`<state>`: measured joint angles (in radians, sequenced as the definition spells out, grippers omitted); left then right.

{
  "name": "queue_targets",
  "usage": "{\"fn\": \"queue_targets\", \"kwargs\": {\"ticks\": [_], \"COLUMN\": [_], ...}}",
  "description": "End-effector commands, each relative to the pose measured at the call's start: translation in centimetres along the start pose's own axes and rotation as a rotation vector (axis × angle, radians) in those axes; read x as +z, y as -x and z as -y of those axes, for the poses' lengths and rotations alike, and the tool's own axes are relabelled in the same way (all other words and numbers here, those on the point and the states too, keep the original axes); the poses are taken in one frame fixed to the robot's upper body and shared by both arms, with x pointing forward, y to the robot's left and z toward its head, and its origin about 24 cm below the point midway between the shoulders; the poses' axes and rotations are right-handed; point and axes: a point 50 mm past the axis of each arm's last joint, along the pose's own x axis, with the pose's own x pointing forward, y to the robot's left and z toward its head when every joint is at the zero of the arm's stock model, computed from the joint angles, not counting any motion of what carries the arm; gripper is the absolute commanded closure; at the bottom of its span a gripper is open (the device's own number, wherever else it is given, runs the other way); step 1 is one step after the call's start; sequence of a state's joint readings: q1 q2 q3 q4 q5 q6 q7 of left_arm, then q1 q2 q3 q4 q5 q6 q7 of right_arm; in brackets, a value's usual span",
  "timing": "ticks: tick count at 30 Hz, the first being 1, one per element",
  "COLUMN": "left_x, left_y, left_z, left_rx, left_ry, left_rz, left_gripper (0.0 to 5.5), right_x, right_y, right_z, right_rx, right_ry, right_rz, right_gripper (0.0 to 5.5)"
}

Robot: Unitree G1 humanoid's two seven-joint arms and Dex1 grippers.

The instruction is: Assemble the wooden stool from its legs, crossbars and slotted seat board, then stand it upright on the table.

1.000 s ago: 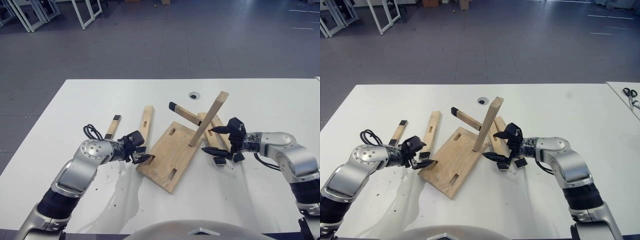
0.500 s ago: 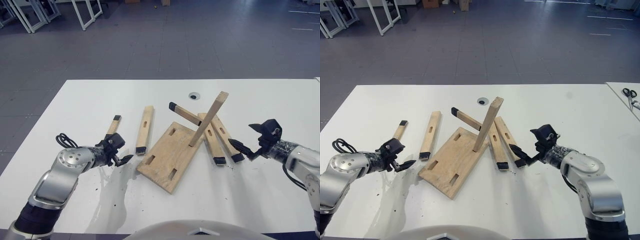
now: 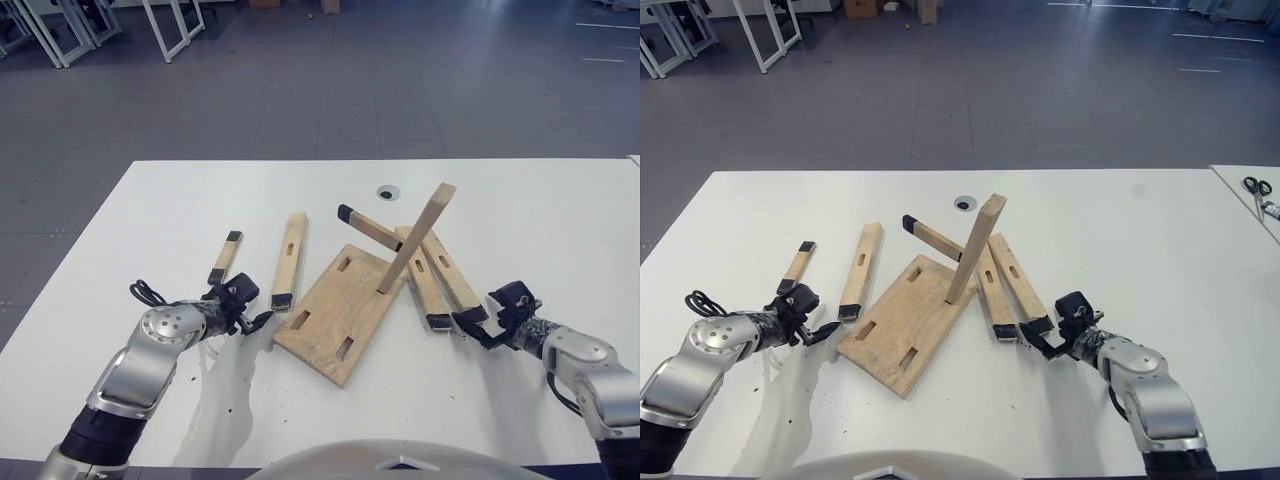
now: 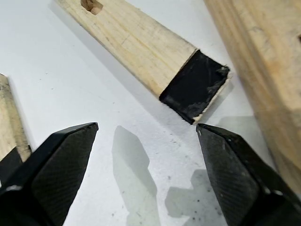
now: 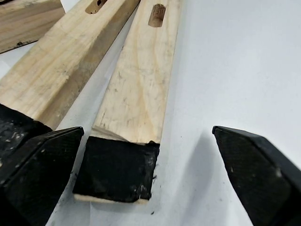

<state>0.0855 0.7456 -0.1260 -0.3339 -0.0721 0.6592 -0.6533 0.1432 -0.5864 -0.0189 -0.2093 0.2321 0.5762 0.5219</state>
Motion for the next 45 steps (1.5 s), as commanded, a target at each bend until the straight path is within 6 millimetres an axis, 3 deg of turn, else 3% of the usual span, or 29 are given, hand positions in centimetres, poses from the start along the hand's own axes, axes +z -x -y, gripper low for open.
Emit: {"fn": "queue_targets", "kwargs": {"ticks": [1, 4, 7, 12, 15, 18, 21, 23, 27, 30, 32, 36, 45], "left_x": [-1.0, -1.0, 1.8, 2.9, 3.1, 3.7, 4.3, 5.0, 8.8, 12.6, 13.7, 14.2, 14.1], "left_y": [0.2, 0.7, -0.2, -0.7, -1.1, -1.4, -0.8, 0.1, 3.7, 7.5, 8.8, 8.8, 7.6], "left_z": [2.5, 4.2, 5.7, 5.4, 6.4, 7.2, 6.6, 5.5, 0.7, -1.0, -1.0, -1.3, -1.0], "left_rx": [-0.148, -0.275, -0.323, -0.289, -0.323, -0.383, -0.403, -0.41, -0.497, -0.766, -0.917, -1.024, -0.987], "left_ry": [0.03, 0.017, 0.102, 0.144, 0.128, 0.108, 0.146, 0.211, 0.372, 0.394, 0.412, 0.477, 0.504], "left_rz": [-0.059, -0.087, 0.047, 0.083, 0.067, 0.067, 0.099, 0.165, 0.523, 0.832, 0.929, 0.951, 0.898], "left_gripper": [1.6, 1.6, 1.6, 1.6, 1.6, 1.6, 1.6, 1.6, 1.6, 1.6, 1.6, 1.6, 1.6], "right_x": [-2.7, -1.9, -0.4, 2.3, 6.8, 10.6, 15.3, 17.3, 20.5, 20.7, 19.7, 18.4, 17.7], "right_y": [-0.9, -1.1, -1.3, -0.7, 0.5, 1.3, 2.6, 3.4, 5.6, 7.3, 7.1, 5.9, 5.1], "right_z": [-0.6, -0.4, 0.3, 2.9, 5.7, 6.7, 5.3, 3.9, -0.9, -3.8, -4.9, -6.1, -8.7], "right_rx": [-0.042, -0.059, -0.085, -0.211, -0.357, -0.407, -0.294, -0.18, 0.32, 0.708, 0.841, 0.933, 1.03], "right_ry": [-0.047, -0.049, -0.062, -0.106, -0.149, -0.18, -0.217, -0.222, -0.209, -0.184, -0.173, -0.153, -0.145], "right_rz": [-0.136, -0.113, -0.058, 0.054, 0.255, 0.41, 0.646, 0.745, 0.871, 0.823, 0.724, 0.585, 0.538], "right_gripper": [1.16, 1.76, 2.29, 3.2, 3.4, 3.4, 3.4, 3.4, 3.41, 3.41, 3.41, 3.41, 3.41]}}
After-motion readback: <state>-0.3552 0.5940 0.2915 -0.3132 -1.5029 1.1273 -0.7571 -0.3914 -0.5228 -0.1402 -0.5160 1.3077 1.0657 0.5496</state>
